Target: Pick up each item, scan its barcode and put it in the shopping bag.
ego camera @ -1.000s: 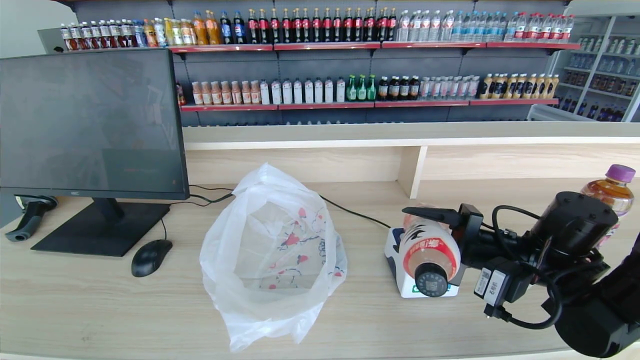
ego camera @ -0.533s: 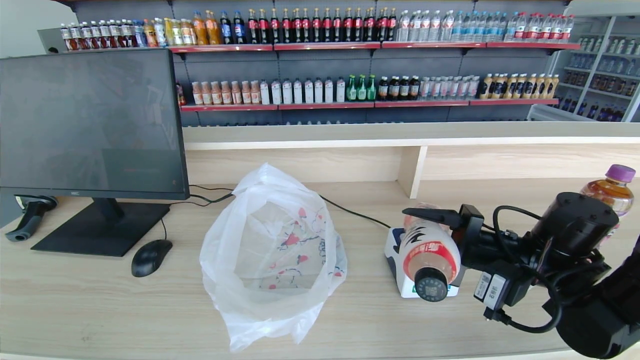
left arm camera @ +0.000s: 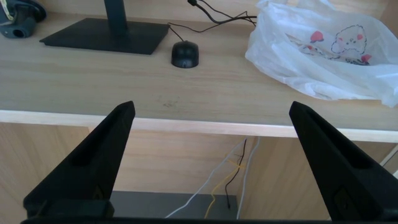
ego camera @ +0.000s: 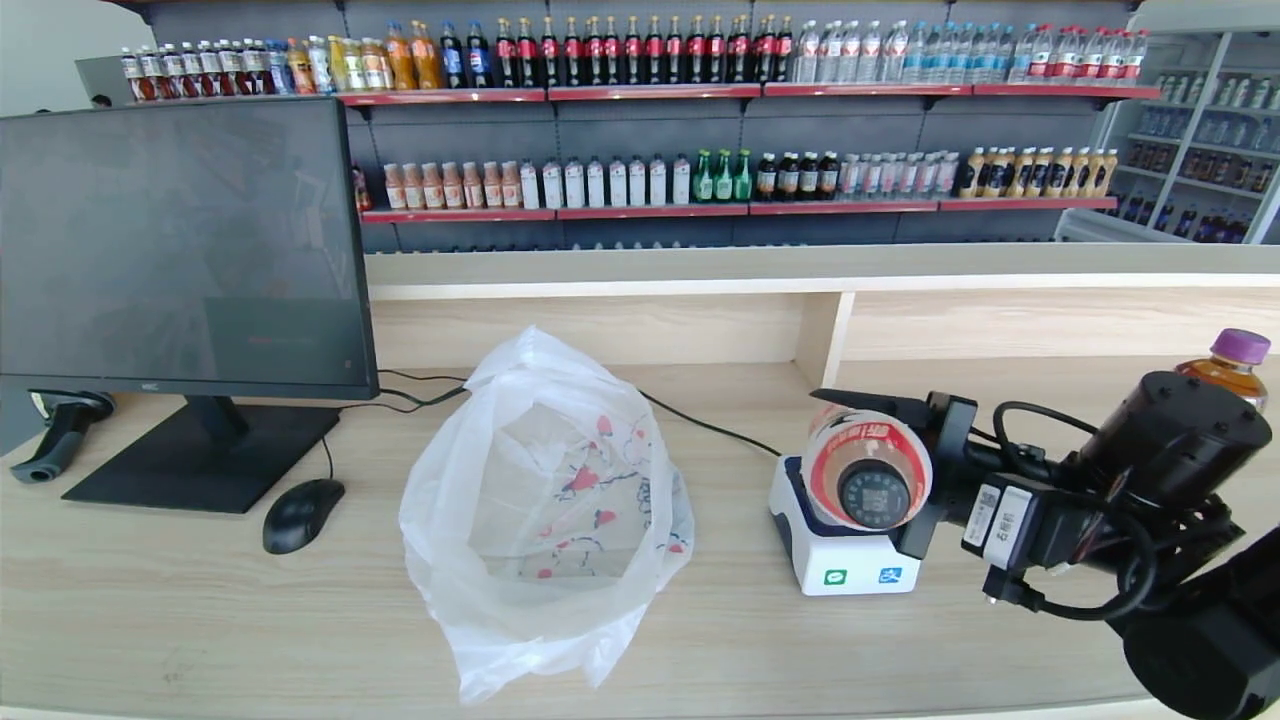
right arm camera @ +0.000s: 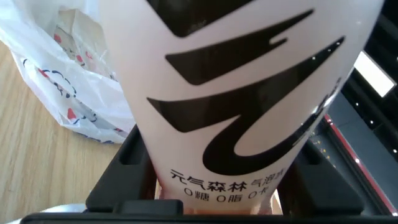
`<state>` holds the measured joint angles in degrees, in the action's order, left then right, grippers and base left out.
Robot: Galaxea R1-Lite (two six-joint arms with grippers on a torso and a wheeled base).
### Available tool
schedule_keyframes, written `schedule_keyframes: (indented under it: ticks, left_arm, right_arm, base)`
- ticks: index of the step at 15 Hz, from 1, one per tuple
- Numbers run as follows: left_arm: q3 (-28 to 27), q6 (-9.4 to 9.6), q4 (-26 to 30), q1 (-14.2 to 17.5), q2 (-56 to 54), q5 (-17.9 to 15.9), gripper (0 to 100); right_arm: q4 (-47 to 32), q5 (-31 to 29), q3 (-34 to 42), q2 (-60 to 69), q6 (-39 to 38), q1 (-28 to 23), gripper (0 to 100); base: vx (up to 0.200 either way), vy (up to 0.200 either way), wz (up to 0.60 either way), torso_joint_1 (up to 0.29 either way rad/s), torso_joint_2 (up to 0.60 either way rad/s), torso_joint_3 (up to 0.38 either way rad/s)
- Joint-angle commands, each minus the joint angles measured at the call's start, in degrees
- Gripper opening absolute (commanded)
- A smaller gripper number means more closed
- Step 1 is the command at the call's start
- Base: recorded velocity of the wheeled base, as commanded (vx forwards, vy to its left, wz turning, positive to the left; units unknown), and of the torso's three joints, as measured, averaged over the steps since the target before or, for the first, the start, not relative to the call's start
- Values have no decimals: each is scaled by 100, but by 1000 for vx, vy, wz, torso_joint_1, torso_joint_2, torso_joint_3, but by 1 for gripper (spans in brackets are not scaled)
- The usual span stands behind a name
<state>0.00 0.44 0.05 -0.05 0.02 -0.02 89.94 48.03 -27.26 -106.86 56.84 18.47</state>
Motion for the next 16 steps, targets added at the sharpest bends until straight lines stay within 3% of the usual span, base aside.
schedule_keyframes:
  ticks: [1, 3, 10, 16]
  left_arm:
    - [0, 0, 4, 5, -2, 2, 100]
    - [0, 0, 4, -4, -2, 2, 100]
    - [0, 0, 4, 5, -2, 2, 100]
    - [0, 0, -5, 5, -2, 2, 100]
  right_arm:
    - [6, -303, -16, 148, -262, 271, 0]
    - [6, -936, -8, 201, -815, 605, 0]
    - [6, -2175, 10, 465, -3188, 1414, 0]
    - [6, -2184, 115, 649, -3558, 1361, 0]
  base:
    - [0, 0, 0, 0, 0, 0]
    - [0, 0, 0, 0, 0, 0]
    - [0, 0, 0, 0, 0, 0]
    - [0, 0, 0, 0, 0, 0]
